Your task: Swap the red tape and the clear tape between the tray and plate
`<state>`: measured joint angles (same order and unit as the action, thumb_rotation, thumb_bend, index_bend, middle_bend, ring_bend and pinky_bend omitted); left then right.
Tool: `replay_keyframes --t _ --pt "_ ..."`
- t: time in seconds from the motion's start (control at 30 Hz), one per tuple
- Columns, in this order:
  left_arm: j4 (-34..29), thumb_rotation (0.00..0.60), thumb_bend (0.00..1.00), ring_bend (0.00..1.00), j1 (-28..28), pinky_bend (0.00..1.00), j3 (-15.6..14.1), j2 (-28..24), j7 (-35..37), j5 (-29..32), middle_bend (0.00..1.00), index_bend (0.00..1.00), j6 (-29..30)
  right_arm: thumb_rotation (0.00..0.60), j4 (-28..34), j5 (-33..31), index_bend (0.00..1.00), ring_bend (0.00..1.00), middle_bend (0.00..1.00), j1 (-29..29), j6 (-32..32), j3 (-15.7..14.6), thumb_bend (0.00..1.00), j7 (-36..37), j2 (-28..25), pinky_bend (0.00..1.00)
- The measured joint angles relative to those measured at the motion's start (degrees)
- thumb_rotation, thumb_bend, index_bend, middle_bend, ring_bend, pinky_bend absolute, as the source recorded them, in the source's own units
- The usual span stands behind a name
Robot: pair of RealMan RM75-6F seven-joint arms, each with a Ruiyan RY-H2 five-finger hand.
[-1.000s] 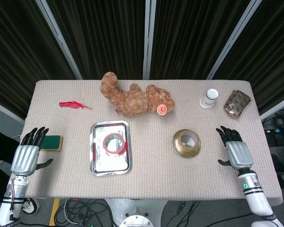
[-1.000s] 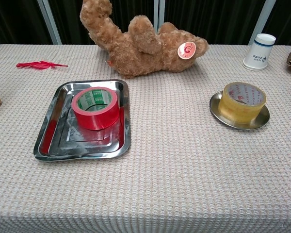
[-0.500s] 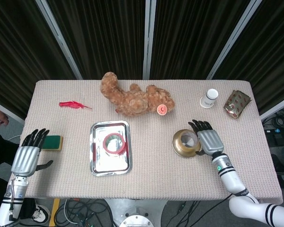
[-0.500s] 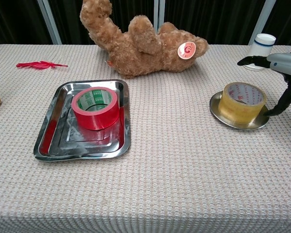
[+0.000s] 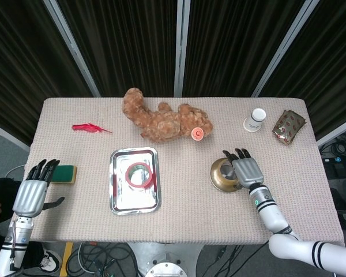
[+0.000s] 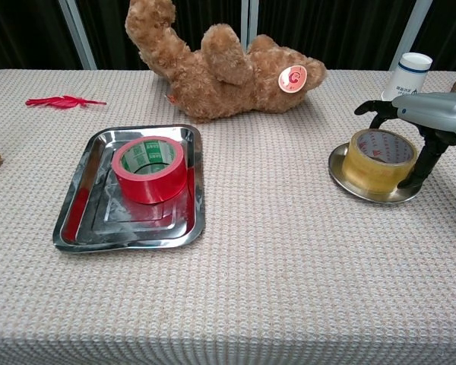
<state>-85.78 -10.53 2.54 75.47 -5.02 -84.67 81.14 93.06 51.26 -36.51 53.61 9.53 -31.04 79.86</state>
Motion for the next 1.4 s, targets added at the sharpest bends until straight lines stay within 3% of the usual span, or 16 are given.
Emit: replay_keyframes --t 0.2,0.43,0.67,1.03,1.4 --pt "-0.31 0.6 0.1 0.0 -0.02 0.13 0.1 -0.15 -0.07 -0.12 0.08 0.05 0.14 0.6 -0.02 0.74 0.34 0.01 0.34 -0.21 1.78 -0.42 0.07 0.55 0.26 0.0" --pt "-0.52 0.6 0.1 0.0 -0.06 0.13 0.08 -0.25 -0.18 -0.01 0.08 0.05 -0.1 0.6 -0.39 2.73 0.47 0.09 0.46 0.3 3.23 -0.95 0.13 2.86 0.1 0.0" --pt "-0.56 0.6 0.1 0.0 -0.05 0.13 0.26 -0.24 -0.21 -0.07 0.08 0.05 0.16 0.6 1.66 5.85 0.5 0.11 0.48 0.95 4.43 -0.7 0.15 6.23 -1.31 0.0" --pt "-0.51 0.6 0.1 0.0 0.27 0.13 0.54 -0.12 -0.68 0.57 0.08 0.05 0.59 0.6 14.92 18.54 0.51 0.11 0.49 0.11 5.62 -2.51 0.15 6.07 -4.47 0.0" --pt "0.71 0.6 0.1 0.0 1.21 0.13 0.53 0.07 -0.11 1.5 0.08 0.05 1.09 0.6 12.24 17.03 0.51 0.11 0.48 -3.75 1.28 -4.58 0.13 0.9 3.9 0.0"
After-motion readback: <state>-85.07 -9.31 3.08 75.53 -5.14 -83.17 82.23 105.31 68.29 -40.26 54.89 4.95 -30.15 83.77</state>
